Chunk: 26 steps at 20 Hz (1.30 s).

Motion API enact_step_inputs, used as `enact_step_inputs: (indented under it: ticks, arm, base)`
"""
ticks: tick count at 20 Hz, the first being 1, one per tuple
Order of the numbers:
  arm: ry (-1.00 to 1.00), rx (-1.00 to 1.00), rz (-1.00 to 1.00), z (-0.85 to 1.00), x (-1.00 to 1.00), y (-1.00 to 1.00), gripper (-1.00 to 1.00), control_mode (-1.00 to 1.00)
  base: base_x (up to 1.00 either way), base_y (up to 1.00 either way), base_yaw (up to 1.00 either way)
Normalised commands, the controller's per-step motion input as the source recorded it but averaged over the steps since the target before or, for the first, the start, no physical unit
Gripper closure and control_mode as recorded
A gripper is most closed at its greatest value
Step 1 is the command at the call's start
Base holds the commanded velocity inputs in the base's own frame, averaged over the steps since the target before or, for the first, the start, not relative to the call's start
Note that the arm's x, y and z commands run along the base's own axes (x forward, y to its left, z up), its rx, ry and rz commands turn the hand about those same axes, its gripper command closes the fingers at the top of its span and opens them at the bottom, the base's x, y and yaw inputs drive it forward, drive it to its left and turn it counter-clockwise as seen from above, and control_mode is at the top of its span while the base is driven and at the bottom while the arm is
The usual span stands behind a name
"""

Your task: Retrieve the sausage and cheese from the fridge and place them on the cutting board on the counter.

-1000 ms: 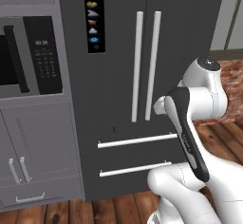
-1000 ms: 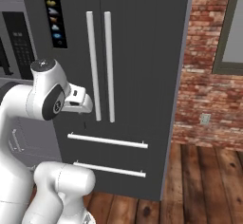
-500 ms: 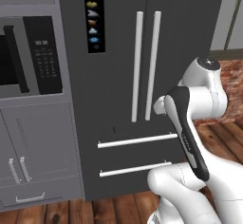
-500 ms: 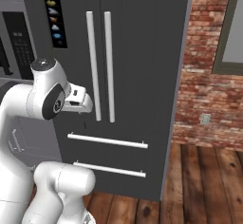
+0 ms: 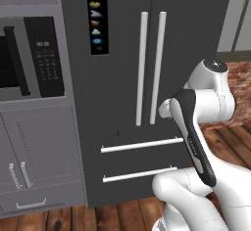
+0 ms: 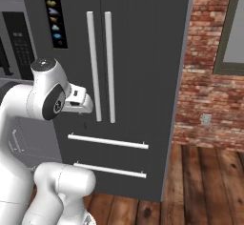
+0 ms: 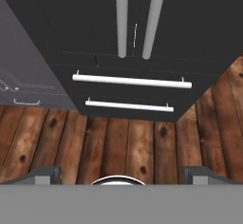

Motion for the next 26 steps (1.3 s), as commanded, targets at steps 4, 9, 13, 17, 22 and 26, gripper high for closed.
enact_step_inputs:
  ticks: [4,9,13,17,22,26]
  arm:
    - [-0.01,-0.01,0.0,0.0,-0.04,0.0,-1.0,-1.0]
    - [-0.1,-0.05,-0.02,-0.13,0.24,-0.01,-1.0,-1.0]
    - [-0.14,0.01,0.0,-0.01,0.59,-0.11,-1.0,-1.0]
    - [-0.1,0.11,0.0,0.05,0.68,-0.1,-1.0,-1.0]
    - [0.01,0.03,-0.02,0.08,0.63,-0.05,-1.0,-1.0]
    - [0.14,0.0,-0.14,0.18,0.51,-0.07,-1.0,-1.0]
  base:
    - [0.0,0.0,0.0]
    - [0.0,0.0,0.0]
    - [0.0,0.0,0.0]
    - [0.0,0.0,0.0]
    - [0.0,0.0,0.0]
    - [0.0,0.0,0.0]
